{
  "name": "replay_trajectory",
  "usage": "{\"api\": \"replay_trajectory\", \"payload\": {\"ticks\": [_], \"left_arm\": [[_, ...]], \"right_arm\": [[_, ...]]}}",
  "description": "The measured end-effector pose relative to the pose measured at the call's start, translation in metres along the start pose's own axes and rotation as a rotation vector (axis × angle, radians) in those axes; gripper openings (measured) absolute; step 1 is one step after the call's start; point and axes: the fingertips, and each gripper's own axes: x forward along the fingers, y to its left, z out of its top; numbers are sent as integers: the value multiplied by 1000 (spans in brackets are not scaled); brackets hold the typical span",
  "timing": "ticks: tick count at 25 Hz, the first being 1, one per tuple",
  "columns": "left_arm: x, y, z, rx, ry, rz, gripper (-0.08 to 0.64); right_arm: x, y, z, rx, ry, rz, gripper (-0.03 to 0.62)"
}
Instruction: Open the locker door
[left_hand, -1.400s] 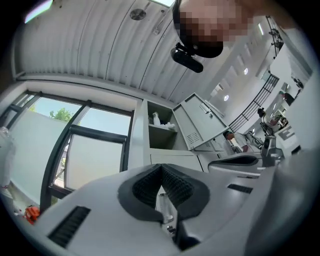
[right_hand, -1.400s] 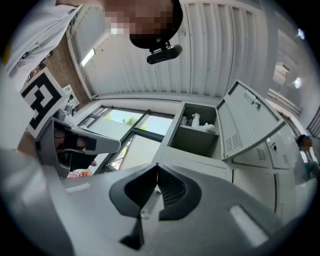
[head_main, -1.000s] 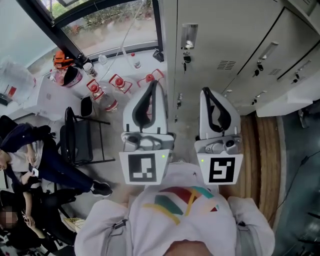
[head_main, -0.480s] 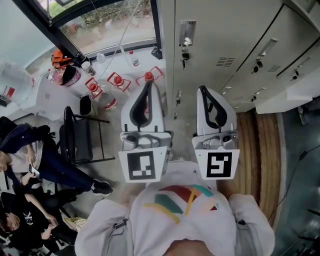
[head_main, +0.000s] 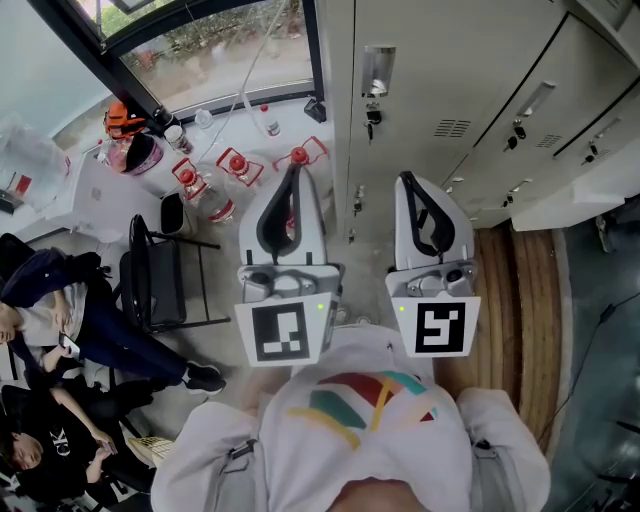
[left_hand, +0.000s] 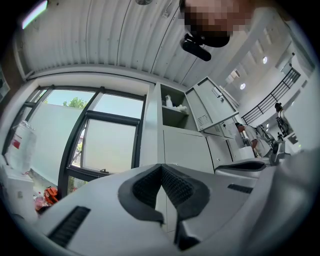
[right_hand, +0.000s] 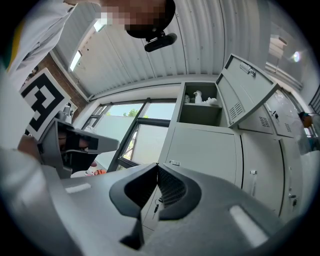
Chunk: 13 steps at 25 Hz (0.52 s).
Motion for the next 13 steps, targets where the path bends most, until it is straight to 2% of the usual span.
{"api": "replay_trajectory", "payload": {"ticks": [13], "left_arm": [[1, 0, 4, 16, -4, 5, 15]], "right_arm": [[2, -5, 3, -12, 1, 14, 5]]}}
